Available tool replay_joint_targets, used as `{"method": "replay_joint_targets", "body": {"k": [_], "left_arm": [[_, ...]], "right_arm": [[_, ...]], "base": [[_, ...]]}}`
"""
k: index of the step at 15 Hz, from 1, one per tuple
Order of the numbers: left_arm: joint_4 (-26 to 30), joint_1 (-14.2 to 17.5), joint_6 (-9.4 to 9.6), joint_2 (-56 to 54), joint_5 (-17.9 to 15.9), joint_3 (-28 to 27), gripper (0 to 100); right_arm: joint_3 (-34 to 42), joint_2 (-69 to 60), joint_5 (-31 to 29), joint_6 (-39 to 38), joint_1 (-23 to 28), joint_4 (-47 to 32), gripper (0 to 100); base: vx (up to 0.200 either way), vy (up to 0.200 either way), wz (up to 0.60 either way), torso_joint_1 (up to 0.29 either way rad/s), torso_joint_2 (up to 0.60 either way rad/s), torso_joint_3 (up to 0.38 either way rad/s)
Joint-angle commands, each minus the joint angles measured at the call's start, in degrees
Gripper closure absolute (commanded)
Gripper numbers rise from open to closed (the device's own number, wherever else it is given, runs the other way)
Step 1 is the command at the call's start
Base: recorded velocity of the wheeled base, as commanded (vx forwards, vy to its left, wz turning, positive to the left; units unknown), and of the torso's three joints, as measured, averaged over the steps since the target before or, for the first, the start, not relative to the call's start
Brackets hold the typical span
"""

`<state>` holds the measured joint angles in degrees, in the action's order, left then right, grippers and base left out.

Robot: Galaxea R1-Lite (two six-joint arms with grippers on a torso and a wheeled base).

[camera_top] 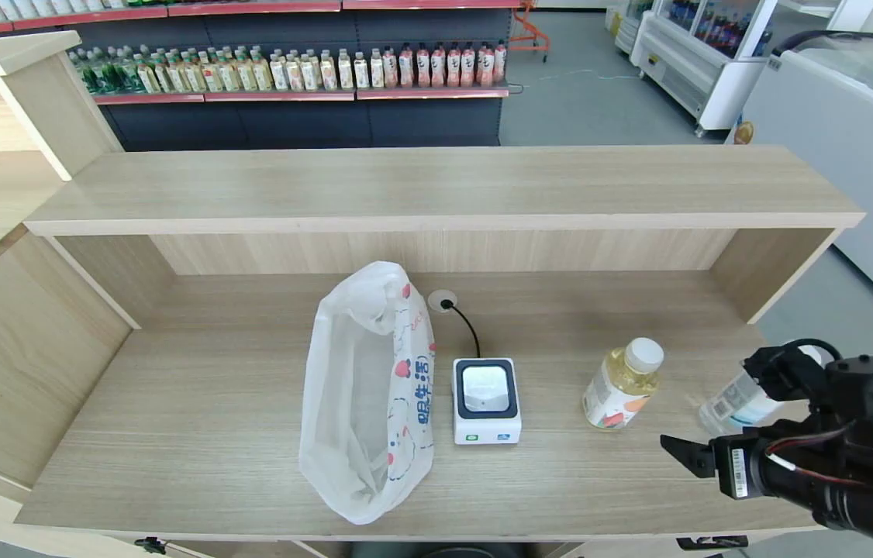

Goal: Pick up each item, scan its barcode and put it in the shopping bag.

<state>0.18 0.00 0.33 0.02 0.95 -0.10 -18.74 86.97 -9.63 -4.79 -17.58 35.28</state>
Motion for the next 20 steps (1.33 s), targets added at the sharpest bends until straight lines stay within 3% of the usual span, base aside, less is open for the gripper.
{"method": "replay_joint_targets", "body": {"k": [1, 6, 11, 20], "left_arm": [[-0.01, 0.0, 0.02, -0.02, 0.02, 0.01, 0], [-0.01, 0.0, 0.02, -0.02, 0.02, 0.01, 0], [-0.01, 0.0, 0.02, -0.02, 0.02, 0.01, 0], [-0.01, 0.0, 0.02, -0.02, 0.02, 0.01, 0]], "right_arm": [[0.28, 11.12, -1.27, 0.31, -0.35, 6.47, 0], [-0.34, 18.15, -1.36, 0.84, -1.67, 16.84, 0], [-0.86, 24.13, -1.27, 7.87, -1.67, 28.79, 0], [-6.14, 28.87, -1.0, 8.57, -3.43, 33.1, 0]], "base": [[0.0, 0.0, 0.0, 0.0, 0.0, 0.0], [0.0, 0.0, 0.0, 0.0, 0.0, 0.0], [0.0, 0.0, 0.0, 0.0, 0.0, 0.0], [0.0, 0.0, 0.0, 0.0, 0.0, 0.0]]}}
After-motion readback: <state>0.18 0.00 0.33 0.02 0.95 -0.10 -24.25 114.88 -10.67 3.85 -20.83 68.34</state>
